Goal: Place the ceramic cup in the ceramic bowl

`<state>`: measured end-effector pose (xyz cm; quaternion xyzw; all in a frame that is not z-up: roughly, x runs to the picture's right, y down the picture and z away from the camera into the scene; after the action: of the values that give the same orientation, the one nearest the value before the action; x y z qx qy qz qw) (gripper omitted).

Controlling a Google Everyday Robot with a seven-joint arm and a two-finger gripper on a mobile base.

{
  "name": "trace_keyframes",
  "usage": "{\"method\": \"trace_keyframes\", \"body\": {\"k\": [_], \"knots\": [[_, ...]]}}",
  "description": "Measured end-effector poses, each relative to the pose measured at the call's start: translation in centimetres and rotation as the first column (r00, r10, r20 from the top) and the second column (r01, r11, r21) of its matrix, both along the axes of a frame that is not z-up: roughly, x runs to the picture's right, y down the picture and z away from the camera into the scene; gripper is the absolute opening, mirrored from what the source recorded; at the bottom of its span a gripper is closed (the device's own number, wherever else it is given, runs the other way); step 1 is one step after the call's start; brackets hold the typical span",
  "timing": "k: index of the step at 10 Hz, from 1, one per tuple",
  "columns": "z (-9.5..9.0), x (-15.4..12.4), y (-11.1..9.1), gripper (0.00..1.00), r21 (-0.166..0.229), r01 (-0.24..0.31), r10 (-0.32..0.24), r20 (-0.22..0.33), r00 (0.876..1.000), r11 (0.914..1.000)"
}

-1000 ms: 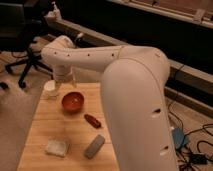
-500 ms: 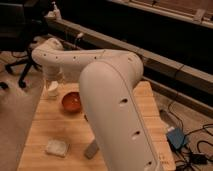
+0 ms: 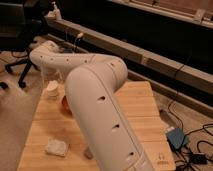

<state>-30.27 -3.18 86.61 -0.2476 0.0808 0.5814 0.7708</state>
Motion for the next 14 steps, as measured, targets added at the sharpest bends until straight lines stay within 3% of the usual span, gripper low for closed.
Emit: {"method": "trace_keyframes", "body": {"k": [4, 12, 14], "knots": [[2.4, -0.1, -0.5, 0.65, 0.002, -0.022, 0.022, -0.059, 0.998, 0.9998], [6.3, 0.6, 0.9, 0.65, -0.016, -0.050, 0.048, -0.079, 0.996, 0.9986], [7.0, 0.9, 1.8, 0.55, -0.038, -0.044, 0.041, -0.078, 0.996, 0.9983]]}}
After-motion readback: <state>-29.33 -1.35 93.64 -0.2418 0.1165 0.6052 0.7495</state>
